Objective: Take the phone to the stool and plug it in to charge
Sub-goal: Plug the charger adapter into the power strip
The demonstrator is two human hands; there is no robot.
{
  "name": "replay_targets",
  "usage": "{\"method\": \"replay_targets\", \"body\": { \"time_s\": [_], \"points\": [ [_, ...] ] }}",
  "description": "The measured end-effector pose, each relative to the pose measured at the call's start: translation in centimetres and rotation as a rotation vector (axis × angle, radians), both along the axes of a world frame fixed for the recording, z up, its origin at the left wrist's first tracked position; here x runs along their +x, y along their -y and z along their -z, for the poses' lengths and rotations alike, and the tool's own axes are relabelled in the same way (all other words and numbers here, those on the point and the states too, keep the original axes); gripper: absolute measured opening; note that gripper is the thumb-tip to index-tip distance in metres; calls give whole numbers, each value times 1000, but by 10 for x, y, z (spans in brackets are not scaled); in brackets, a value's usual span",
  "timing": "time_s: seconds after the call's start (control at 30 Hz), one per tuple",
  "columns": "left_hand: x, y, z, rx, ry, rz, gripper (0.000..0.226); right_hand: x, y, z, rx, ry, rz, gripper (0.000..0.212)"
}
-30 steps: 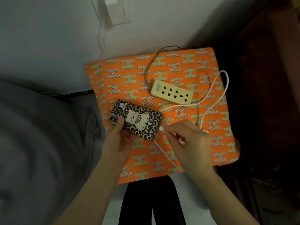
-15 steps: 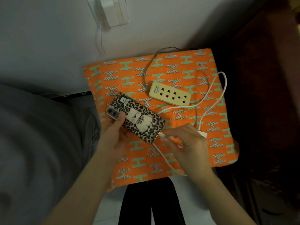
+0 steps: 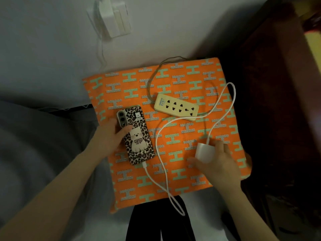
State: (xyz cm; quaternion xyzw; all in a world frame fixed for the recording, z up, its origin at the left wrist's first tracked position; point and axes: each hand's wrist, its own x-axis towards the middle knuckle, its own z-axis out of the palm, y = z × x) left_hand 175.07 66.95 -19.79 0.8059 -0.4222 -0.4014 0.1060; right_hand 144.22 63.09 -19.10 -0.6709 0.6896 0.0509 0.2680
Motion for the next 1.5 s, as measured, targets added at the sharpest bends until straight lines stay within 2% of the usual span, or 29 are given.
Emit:
{"method": "replay_targets", "body": {
  "time_s": [0.03,0.1,0.17,0.23,0.27,0.3,0.37,0.43,0.5,0.67,0.93,1.1,1.23,1.5],
  "points": [
    [3,3,-3,82,160,159,45,3,2,0,-6,-21,4,83],
    [7,12,-11,162,374,318,51,7,11,-3,42,42,52,73],
    [6,24,-18,11,465,338,46,7,24,-13,188,334,211,64],
    [-1,40,-26,-241,415,312,34,11,39,-30,316,737,381,61],
    [-7,49,-28,-333,353,315,28,13,48,-37,323,877,393,58],
    [-14,58,-29,-385,292,341,29,17,57,-43,320,985,369,56],
    [-25,75,-26,-426,210,430,47,28,77,-50,297,1099,295,57],
    [-33,86,-22,-439,171,501,60,41,95,-51,199,1051,247,65],
    [-36,93,-16,-413,198,553,64,56,108,-48,63,907,200,67],
    [-41,101,-6,-408,239,550,60,74,121,-30,-191,646,-43,36],
    [-40,95,-5,-372,201,449,62,75,117,-24,-303,530,-368,38],
    [-44,94,-3,-368,237,444,56,87,118,-32,-436,321,-604,24],
    [-45,91,-3,-385,226,413,53,93,112,-29,-356,329,-557,18],
    [-46,92,-3,-396,235,423,50,96,112,-25,-311,278,-480,23]
  ]
}}
